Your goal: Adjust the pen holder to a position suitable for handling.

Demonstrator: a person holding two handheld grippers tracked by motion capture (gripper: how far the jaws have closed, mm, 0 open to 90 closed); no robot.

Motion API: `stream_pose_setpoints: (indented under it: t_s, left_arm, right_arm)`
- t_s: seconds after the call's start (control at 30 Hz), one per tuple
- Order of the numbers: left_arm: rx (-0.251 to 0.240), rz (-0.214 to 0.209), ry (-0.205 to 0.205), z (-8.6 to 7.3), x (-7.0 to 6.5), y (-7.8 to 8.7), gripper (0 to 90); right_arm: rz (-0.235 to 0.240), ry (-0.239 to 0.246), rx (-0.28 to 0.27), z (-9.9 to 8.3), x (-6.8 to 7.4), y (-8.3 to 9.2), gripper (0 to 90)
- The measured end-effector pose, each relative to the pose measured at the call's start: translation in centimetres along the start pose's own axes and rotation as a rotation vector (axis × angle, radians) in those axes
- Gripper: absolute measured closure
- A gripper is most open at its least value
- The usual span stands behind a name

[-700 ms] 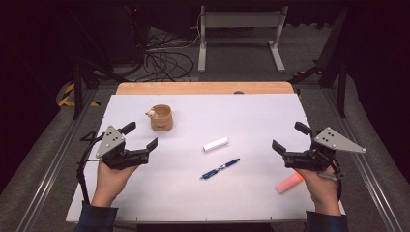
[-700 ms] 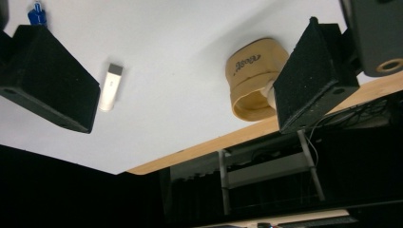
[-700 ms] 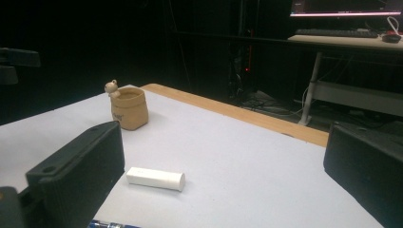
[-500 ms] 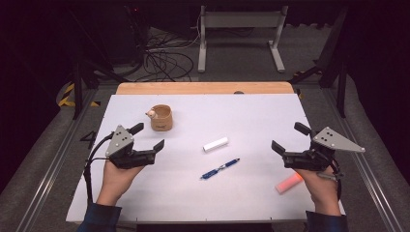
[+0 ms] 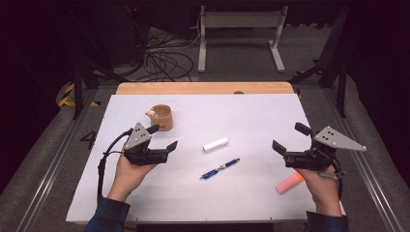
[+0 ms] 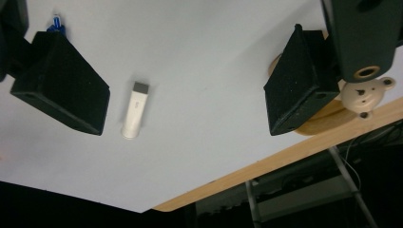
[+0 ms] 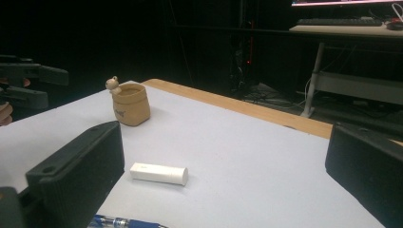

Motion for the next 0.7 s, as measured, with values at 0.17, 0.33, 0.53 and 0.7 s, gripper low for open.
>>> stream_pose_setpoints:
  t_s: [0.17, 0.33, 0.53, 0.7]
  left_arm:
    - [0.022, -0.040, -0.007, -0.1, -0.4, -1.2, 20.0]
    - [0.049, -0.074, -0.036, 0.0, -1.1, -2.7, 22.8]
    - [0.105, -0.112, -0.082, 0.0, -2.1, -4.7, 26.4]
    - [0.153, -0.148, -0.083, -0.1, -2.7, -6.4, 27.8]
  right_arm:
    - [0.000, 0.005, 0.004, 0.0, 0.0, -0.1, 0.0]
    - [0.004, 0.007, 0.007, 0.0, 0.2, 0.0, 0.0]
    - [0.007, 0.008, 0.014, 0.0, 0.1, 0.0, 0.4]
    - [0.011, 0.013, 0.019, 0.0, 0.2, 0.0, 0.7]
Point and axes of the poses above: each handheld gripper's, and its own axes: y roughly backward along the jaws, z roughly out of its top, x roughly to its left, the point moved 5 cm from there along -y, roughly forward along the jaws, and after that the axes turned 3 degrees about x, right-handed, at the moved point
